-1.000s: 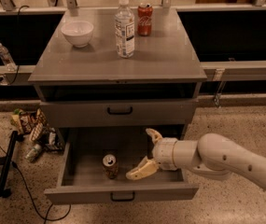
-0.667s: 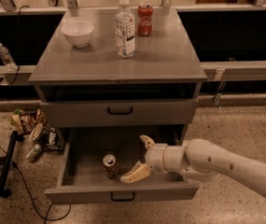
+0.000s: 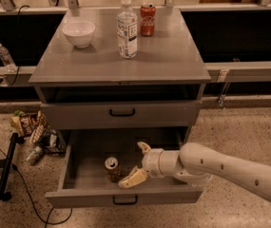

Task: Pick orange can from middle drawer and place on counter

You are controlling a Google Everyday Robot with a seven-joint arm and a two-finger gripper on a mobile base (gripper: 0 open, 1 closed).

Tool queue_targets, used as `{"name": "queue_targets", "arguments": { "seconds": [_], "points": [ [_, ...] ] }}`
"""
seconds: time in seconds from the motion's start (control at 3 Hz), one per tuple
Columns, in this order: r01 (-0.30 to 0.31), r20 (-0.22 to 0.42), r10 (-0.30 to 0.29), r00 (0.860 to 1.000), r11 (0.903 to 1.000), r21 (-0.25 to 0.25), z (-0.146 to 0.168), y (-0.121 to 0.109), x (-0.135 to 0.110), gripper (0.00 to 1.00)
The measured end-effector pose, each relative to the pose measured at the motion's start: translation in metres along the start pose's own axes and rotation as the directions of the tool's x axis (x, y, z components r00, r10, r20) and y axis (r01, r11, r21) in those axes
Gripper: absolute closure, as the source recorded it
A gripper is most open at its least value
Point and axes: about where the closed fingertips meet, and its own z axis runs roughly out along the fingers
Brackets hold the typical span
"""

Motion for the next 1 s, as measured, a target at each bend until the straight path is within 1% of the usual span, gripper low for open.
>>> {"name": "queue_targets", "arguments": {
  "seconds": [0.33,0.67,1.0],
  "points": [
    [0.010,0.035,-0.010,0.999,0.9999,-0.002,0.020,-0.005,0.000,0.00],
    [-0.010,0.059,0.011,0.998,0.9999,-0.009,0.059,-0.015,0.012,0.00],
    [-0.020,0.064,0.021,0.998,0.9996,-0.018,0.082,-0.019,0.020,0.00]
  ]
}}
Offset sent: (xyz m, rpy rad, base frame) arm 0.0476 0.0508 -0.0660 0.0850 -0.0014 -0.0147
